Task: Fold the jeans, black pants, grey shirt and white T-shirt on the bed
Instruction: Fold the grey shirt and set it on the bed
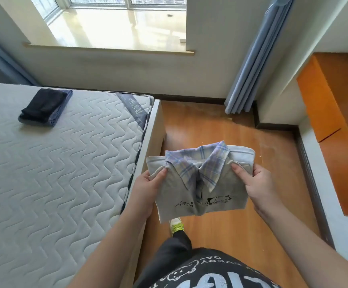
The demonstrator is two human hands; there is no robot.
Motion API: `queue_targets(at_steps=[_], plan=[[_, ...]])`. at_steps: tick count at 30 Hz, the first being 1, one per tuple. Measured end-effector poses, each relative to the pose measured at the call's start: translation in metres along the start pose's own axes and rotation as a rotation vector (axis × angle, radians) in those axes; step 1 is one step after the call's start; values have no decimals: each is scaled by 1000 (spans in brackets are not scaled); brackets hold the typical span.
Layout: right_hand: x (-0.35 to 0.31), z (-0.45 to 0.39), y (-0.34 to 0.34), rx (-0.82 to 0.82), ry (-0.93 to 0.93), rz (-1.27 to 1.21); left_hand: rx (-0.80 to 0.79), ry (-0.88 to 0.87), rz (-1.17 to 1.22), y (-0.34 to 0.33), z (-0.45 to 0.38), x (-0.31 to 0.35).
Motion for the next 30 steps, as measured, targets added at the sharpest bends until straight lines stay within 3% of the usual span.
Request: queue_targets(at_steps=[16,21,30], plan=[[-33,-219,-89,-58,-27,27,55,-2,13,1,-177,127],[-32,-304,-100,-149,-43,23,80,16,-9,-18,-233,152],[-61,-463,-133,-451,-46,111,292,-8,140,-59,-303,204]])
Point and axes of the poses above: each hand's wrist, its own z-axis away from the middle knuckle, its own y-axis out of the back of the hand, x = y × z, the point moved 1 cm from there along -z, towards the middle knuckle, and after that the axes turned 8 degrees about y, right-handed, at the moved point
